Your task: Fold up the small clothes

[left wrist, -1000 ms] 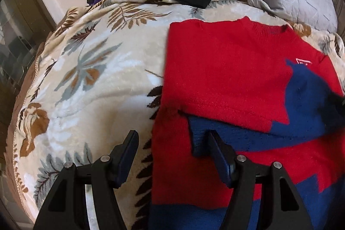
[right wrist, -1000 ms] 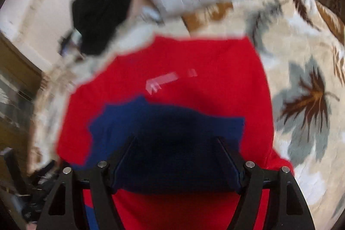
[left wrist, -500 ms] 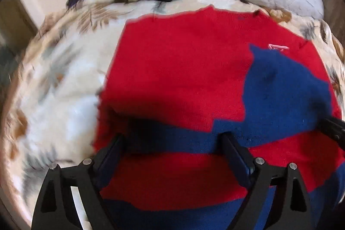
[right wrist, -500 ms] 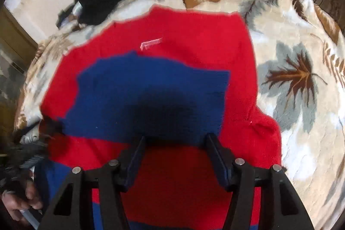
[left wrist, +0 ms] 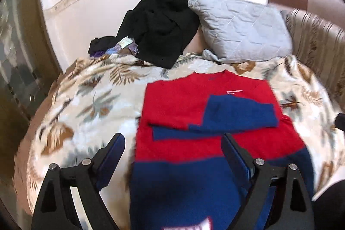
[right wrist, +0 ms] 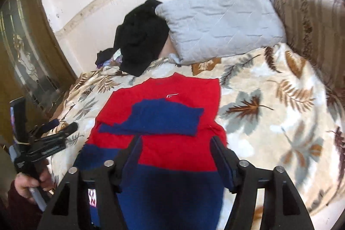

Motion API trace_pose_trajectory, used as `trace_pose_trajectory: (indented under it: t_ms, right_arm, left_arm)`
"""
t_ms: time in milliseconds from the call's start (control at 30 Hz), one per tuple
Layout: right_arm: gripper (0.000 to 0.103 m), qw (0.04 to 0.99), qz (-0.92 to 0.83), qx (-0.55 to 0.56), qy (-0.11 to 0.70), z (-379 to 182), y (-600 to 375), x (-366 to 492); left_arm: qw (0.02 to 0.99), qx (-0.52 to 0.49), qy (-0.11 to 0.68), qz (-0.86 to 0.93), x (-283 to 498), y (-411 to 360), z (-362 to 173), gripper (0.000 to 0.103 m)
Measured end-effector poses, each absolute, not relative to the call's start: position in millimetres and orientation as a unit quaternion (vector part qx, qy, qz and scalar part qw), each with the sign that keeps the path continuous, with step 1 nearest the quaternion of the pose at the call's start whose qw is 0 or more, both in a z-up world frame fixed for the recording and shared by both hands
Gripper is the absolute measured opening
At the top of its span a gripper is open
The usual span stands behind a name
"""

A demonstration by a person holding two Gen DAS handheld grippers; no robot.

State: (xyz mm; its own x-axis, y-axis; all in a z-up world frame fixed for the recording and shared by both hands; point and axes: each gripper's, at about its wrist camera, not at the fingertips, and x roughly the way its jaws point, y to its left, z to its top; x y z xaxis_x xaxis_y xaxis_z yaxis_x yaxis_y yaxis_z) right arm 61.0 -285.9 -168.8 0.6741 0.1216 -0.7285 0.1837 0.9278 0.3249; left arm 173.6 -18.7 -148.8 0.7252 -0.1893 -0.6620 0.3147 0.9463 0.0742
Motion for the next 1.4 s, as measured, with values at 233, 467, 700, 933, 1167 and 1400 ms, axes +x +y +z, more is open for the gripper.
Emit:
trace_pose_trajectory:
  t_ms: [233, 467, 700, 933, 1167, 1400]
  right_arm:
    - [0.074, 0.893, 0.000, 0.195, 0.406, -175.8, -277.4, 15.3]
    - [0.074, 0.893, 0.016, 0.200, 0.402, -174.6, -268.5, -10.3]
    - [0.074, 0.896, 0.016, 0.194, 0.398, -170.2, -269.1, -26.0]
    - [0.074, 0.854, 0.020, 0.230, 0.467, -215.5, -265.8, -31.7]
    - [0.074, 0.817, 0.019, 0.256, 0.516, -256.7, -261.8, -32.3]
    - [0.074, 0.826, 0.019, 0.176, 0.535, -264.3, -232.1, -24.6]
  left_arm:
    - [0.915, 0.090, 0.376, -0.114, 116.2, 8.6, -164.7, 0.094]
    - [0.923, 0.084, 0.366, -0.082, 84.2, 38.9, -149.6, 0.094]
    - [0.915, 0.072, 0.390, -0.082, 72.8, 59.1, -165.0, 0.094]
    - [0.901, 0.100, 0.419, -0.052, 73.2, 77.6, -203.0, 0.094]
    - [0.891, 0.104, 0.437, -0.056, 82.8, 93.6, -225.9, 0.094]
    - [0.874, 0.147, 0.460, -0.052, 79.9, 85.2, -261.0, 0.094]
